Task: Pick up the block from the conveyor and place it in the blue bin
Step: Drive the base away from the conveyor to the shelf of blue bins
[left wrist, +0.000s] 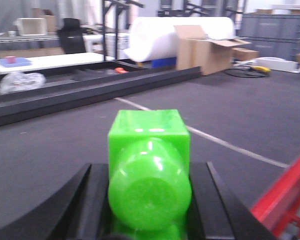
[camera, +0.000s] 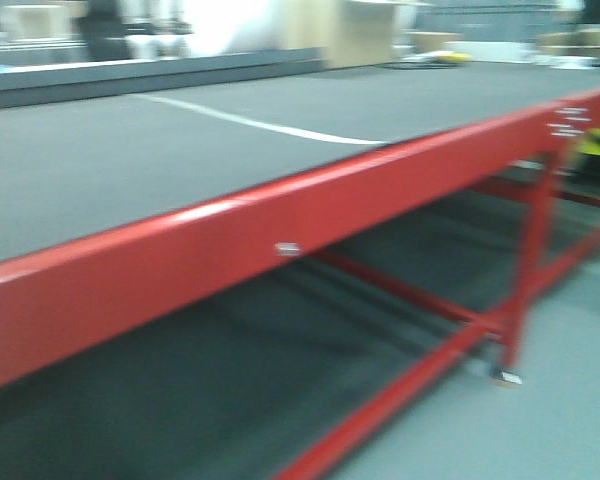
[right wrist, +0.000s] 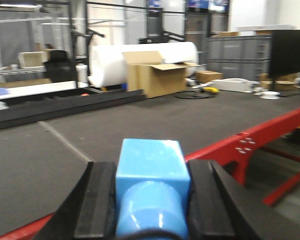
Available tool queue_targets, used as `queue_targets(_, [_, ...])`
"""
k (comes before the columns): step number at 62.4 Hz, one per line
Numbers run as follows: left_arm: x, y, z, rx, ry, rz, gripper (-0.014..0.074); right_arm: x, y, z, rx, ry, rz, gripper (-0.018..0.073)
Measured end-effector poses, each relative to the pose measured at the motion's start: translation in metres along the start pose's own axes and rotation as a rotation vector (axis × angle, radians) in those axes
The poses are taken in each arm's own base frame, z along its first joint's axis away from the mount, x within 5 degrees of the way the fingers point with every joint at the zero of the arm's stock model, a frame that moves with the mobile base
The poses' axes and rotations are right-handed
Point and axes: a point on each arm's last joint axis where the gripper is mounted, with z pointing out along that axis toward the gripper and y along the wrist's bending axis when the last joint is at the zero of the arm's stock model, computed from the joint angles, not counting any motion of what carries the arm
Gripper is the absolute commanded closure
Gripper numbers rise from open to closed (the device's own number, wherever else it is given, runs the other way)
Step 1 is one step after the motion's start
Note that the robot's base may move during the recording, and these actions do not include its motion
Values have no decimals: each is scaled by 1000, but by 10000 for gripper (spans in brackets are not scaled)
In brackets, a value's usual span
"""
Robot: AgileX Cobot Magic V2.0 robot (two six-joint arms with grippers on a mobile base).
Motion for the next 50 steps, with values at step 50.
queue_targets(50, [0,0,0,0,0,0,707,0,0,0,0,0,0,721])
